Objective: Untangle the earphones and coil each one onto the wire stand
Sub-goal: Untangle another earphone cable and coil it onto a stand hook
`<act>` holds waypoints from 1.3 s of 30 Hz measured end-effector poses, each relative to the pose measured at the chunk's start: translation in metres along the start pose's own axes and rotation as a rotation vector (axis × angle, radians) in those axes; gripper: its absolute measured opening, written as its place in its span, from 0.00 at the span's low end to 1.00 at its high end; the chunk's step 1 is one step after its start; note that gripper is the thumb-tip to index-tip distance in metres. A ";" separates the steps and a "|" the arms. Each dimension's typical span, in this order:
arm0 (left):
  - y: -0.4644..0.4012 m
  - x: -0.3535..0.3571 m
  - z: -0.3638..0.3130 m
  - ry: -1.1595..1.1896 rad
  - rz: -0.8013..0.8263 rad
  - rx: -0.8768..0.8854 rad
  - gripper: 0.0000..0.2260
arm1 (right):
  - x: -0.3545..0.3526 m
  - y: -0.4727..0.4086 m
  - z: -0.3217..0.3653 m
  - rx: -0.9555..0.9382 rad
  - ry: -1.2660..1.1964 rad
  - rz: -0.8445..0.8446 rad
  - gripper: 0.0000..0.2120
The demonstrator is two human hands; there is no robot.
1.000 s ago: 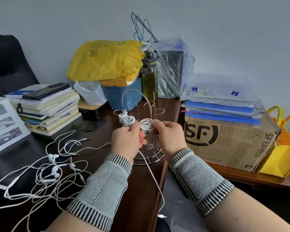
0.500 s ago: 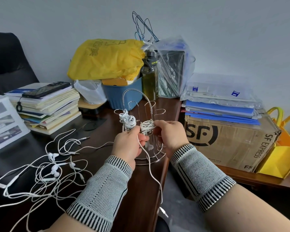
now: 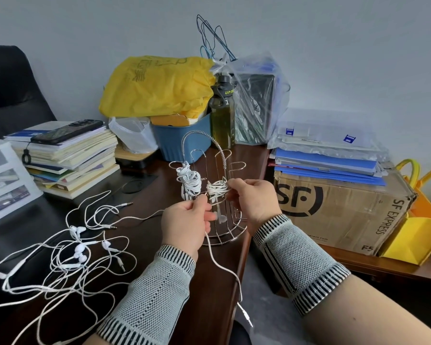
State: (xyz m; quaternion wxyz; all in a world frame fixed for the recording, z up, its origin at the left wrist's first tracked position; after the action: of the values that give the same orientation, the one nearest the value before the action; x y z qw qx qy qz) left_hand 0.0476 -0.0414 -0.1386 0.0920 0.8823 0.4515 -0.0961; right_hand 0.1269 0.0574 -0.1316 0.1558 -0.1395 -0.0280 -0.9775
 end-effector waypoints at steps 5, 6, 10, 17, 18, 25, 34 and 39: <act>0.003 0.000 0.001 0.016 -0.014 -0.002 0.10 | 0.000 0.001 0.001 0.039 -0.026 0.001 0.10; 0.003 -0.001 0.001 0.012 -0.017 0.007 0.10 | 0.000 0.001 0.001 0.046 -0.025 0.003 0.10; 0.004 -0.003 -0.003 0.042 0.004 0.006 0.10 | -0.001 -0.001 0.000 0.053 -0.029 -0.004 0.12; 0.001 -0.002 -0.008 0.119 0.023 -0.037 0.10 | 0.000 -0.002 -0.002 0.039 -0.033 -0.016 0.15; 0.000 -0.002 -0.008 0.101 0.012 -0.027 0.10 | 0.000 -0.002 -0.002 0.035 -0.034 -0.017 0.16; -0.002 0.000 -0.007 0.000 -0.051 0.018 0.14 | -0.002 0.001 -0.002 0.036 -0.059 0.005 0.14; 0.005 -0.003 -0.009 0.113 0.011 -0.015 0.11 | -0.005 0.005 -0.012 0.024 -0.023 0.004 0.16; 0.003 -0.009 -0.013 0.169 0.079 -0.038 0.06 | -0.009 0.006 -0.010 0.026 -0.090 0.042 0.13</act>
State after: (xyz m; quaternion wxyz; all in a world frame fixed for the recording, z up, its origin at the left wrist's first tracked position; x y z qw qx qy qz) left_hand 0.0463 -0.0474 -0.1238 0.0738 0.9024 0.4244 -0.0090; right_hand 0.1344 0.0539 -0.1432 0.1766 -0.1816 -0.0450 -0.9663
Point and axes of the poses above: each hand's wrist, its own y-axis away from the middle knuckle, its own x-axis out of the palm, z = x × y, the point moved 1 cm from there along -y, towards the middle knuckle, and after that the axes turned 13 degrees about -y, right-handed, at the moved point
